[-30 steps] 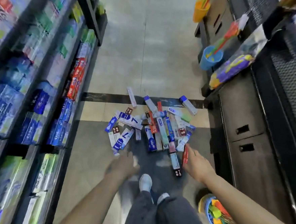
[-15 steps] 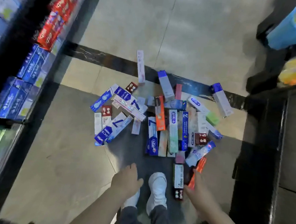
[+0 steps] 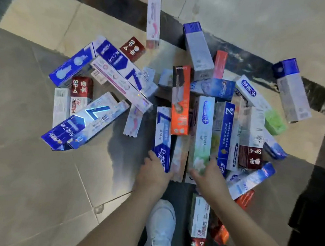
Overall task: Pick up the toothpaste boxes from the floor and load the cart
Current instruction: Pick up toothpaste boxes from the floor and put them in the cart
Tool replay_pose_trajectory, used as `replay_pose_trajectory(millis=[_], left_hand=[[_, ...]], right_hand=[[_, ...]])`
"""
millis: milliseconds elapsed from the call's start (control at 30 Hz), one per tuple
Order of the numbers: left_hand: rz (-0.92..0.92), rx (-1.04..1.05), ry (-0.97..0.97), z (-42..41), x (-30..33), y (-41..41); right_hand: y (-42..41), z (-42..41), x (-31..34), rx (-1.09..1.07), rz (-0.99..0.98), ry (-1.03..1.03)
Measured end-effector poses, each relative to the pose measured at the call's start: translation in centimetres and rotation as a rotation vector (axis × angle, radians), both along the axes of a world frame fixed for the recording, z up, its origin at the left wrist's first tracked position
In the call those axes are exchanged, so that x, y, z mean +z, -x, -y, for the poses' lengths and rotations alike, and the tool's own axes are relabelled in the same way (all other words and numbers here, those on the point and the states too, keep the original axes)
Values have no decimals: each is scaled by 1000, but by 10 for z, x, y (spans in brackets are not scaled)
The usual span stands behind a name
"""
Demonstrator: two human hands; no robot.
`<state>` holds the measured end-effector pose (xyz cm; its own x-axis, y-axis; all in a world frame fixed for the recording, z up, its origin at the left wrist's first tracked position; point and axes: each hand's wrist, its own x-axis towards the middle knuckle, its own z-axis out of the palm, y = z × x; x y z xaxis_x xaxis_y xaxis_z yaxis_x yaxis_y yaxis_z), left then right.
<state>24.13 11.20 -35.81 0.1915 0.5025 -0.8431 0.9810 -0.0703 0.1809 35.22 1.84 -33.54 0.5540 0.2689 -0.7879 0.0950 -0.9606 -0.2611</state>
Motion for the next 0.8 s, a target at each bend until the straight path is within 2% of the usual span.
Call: replay_pose_trajectory(millis=[167,333,533,800], left_hand=[[-54,65,-44,-9,-16,-14],[-16,155,28,-21,31,-5],[7,208,94,-31,148,6],[163,241,11,-64,346,-6]], right_hand=[[-3,-15,-15,-15,52,65],[-1,-23,29,-74,65,49],[-8,-28,137,-138,48,19],[-22,-33,338,-76,111,-60]])
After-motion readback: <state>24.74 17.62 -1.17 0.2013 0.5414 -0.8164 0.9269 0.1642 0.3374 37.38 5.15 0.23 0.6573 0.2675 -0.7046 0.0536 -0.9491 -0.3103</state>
